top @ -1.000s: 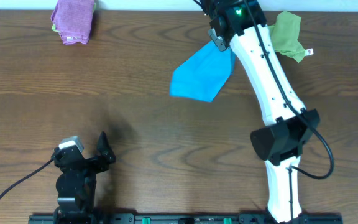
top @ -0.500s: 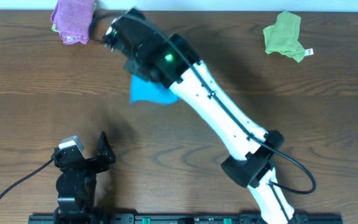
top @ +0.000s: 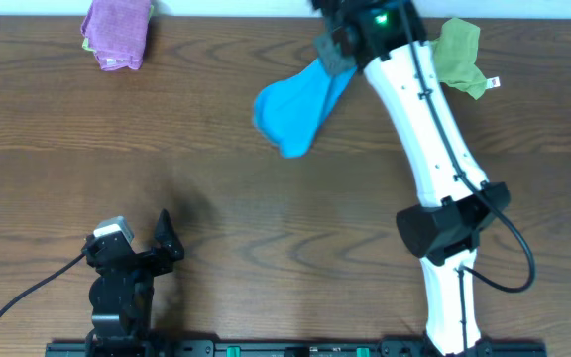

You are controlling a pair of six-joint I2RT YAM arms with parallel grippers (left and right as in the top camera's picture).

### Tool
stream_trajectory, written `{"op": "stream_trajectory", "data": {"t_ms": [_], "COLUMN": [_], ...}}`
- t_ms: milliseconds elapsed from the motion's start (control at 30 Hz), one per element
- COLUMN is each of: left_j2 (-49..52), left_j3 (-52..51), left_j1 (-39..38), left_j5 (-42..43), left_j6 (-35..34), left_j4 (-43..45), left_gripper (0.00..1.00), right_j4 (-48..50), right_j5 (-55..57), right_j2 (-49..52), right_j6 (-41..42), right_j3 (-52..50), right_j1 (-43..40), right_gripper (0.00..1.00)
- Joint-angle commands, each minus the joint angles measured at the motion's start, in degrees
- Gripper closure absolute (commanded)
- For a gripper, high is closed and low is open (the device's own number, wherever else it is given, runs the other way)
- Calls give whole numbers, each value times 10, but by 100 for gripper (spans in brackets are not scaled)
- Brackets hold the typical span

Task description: Fold the cloth

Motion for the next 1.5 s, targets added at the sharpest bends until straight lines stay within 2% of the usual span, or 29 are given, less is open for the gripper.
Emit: {"op": "stream_trajectory", "data": {"t_ms": [0,167,233,333,467,533,633,767,867,967,1000,1033,1067,1200,1300,1367,1467], "left_j2": [-3,-3,-3,-3,-3,-3,-3,-3,-3,-3,-3,-3,-3,-3,-3,-3,-3], "left_j3": [-12,-12,-12,-12,-12,-12,-12,-12,-12,-12,-12,-12,-12,-12,-12,-12,-12], "left_j1": [2,2,2,2,2,2,2,2,2,2,2,2,2,2,2,2,2], "left_j5": [0,0,0,0,0,0,0,0,0,0,0,0,0,0,0,0,0], "left_j6": [-6,-6,-6,-6,-6,-6,-6,-6,-6,-6,-6,-6,-6,-6,-6,-6,-6], "left_j4": [-6,-6,-6,-6,-6,-6,-6,-6,-6,-6,-6,-6,-6,-6,-6,-6,-6], "left_gripper": [5,5,5,5,5,5,5,4,5,5,5,5,5,5,4,5,5], "right_j4": [60,181,189,168,137,143,145,113,43,-51,-66,-75,-85,-111,-116,-116,-76], "right_j5": [0,-7,-74,-245,-422,-452,-453,-421,-341,-188,-158,-152,-152,-154,-187,-252,-258], "right_j2": [-14,-14,-14,-14,-15,-16,-19,-28,-28,-27,-27,-27,-27,-27,-26,-26,-26], "right_j6": [80,169,169,168,122,99,78,37,36,38,37,37,37,29,-17,-60,-95], "right_j3": [9,14,18,19,19,24,46,78,84,73,65,59,54,52,41,0,-85], "right_j1": [-30,-86,-90,-75,2,39,80,78,46,-5,-18,-27,-35,-45,-38,-21,11], "right_gripper": [99,99,99,99,98,98,99,99,99,99,67,24,1,1,1,1,1]}}
